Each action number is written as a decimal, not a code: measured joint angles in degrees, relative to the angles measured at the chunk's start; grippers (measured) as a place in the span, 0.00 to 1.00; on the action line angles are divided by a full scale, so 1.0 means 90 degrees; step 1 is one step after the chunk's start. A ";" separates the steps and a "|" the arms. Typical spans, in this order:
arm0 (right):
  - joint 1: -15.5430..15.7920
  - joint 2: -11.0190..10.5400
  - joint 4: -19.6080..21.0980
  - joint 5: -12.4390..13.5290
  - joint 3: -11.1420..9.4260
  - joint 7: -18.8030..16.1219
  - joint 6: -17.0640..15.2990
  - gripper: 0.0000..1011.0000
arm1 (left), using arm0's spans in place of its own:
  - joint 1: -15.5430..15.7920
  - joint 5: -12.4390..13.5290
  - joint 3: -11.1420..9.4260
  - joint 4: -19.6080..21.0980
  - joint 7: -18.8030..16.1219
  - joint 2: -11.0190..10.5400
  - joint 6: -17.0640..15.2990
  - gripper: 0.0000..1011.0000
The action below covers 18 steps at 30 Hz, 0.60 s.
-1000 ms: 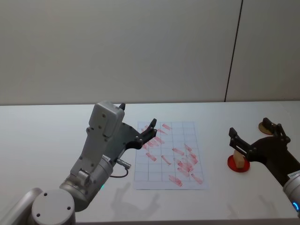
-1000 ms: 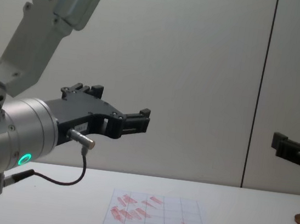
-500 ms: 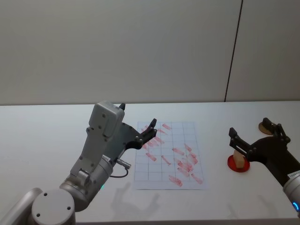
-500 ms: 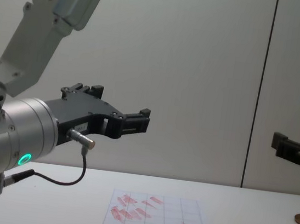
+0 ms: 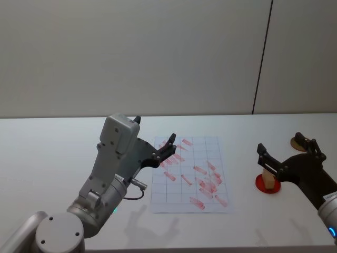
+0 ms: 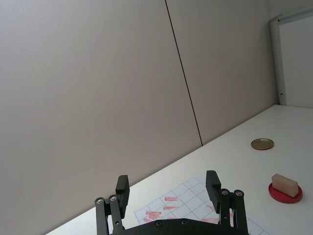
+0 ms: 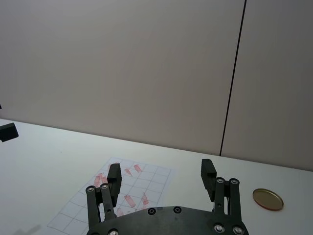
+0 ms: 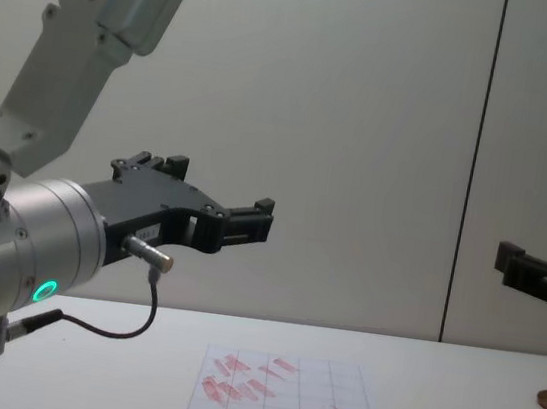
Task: Use the one hand to pick up the stamp and affix it onto the A4 paper.
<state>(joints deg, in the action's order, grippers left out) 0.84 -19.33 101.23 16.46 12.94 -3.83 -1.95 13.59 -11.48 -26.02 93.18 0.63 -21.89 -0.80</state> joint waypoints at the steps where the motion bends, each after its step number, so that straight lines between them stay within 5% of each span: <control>1: 0.0000 0.0000 0.0000 0.0000 0.0000 0.0000 0.0000 0.99 | 0.0000 0.0000 0.0000 0.0000 0.0000 0.0000 0.0000 0.98; 18: -0.0010 0.0015 -0.0010 -0.0003 -0.0001 0.0007 -0.0029 0.99 | 0.0000 0.0000 0.0000 0.0000 0.0000 0.0000 0.0000 0.98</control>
<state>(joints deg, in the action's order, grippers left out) 0.75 -19.20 101.14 16.43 12.93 -3.76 -2.21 13.59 -11.48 -26.02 93.18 0.62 -21.89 -0.80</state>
